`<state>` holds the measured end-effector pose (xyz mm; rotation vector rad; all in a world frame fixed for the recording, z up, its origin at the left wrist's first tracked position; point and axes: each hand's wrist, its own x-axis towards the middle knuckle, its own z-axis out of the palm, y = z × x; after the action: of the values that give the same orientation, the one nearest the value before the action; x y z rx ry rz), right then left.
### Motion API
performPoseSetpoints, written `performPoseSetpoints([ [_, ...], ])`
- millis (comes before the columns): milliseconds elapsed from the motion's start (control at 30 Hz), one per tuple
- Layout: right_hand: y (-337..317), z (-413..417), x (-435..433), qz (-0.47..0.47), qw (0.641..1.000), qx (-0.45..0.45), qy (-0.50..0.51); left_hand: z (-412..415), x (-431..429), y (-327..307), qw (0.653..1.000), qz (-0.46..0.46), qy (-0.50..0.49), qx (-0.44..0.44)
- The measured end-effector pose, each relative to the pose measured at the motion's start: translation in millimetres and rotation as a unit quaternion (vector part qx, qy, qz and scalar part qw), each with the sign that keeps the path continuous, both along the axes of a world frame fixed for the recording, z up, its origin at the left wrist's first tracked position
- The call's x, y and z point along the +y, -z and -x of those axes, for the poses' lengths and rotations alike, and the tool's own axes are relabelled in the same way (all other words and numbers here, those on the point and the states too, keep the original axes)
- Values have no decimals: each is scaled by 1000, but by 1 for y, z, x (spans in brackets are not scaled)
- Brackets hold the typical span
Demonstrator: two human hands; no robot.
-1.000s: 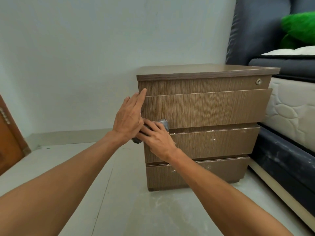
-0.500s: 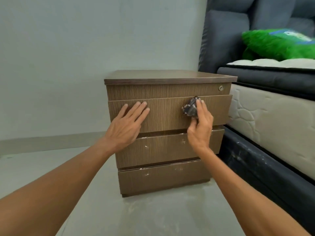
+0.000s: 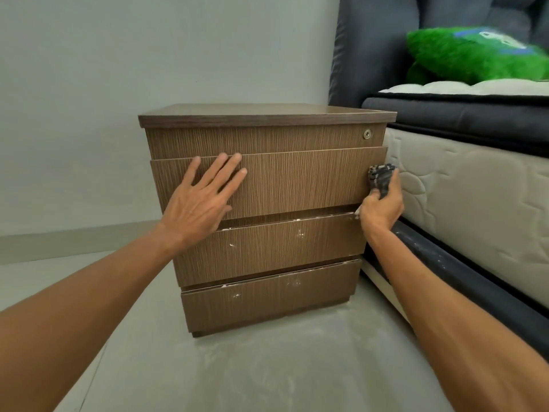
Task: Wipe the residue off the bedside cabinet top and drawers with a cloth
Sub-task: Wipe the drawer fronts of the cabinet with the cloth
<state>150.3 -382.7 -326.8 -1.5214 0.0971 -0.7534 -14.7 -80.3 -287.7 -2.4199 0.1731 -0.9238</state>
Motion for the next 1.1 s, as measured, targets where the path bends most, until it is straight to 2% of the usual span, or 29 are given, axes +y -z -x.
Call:
performPoseSetpoints([
  [267,53,27,-18,94,987,129,-12,-1,-8,4,999,40,10,0],
  [433,61,43,-13,25,991,133,2,19,-12,29,994,107,13,-14],
  [533,62,51,-4,30,993,116,2,40,-1,59,984,176,0,-23],
  [733,65,65,12,31,996,86,-18,70,19,90,951,296,-90,-2],
  [900,61,85,31,74,995,53,-43,70,18,85,930,341,-139,1],
  [1100,52,110,59,118,988,-6,-96,70,18,80,921,362,-140,-14],
])
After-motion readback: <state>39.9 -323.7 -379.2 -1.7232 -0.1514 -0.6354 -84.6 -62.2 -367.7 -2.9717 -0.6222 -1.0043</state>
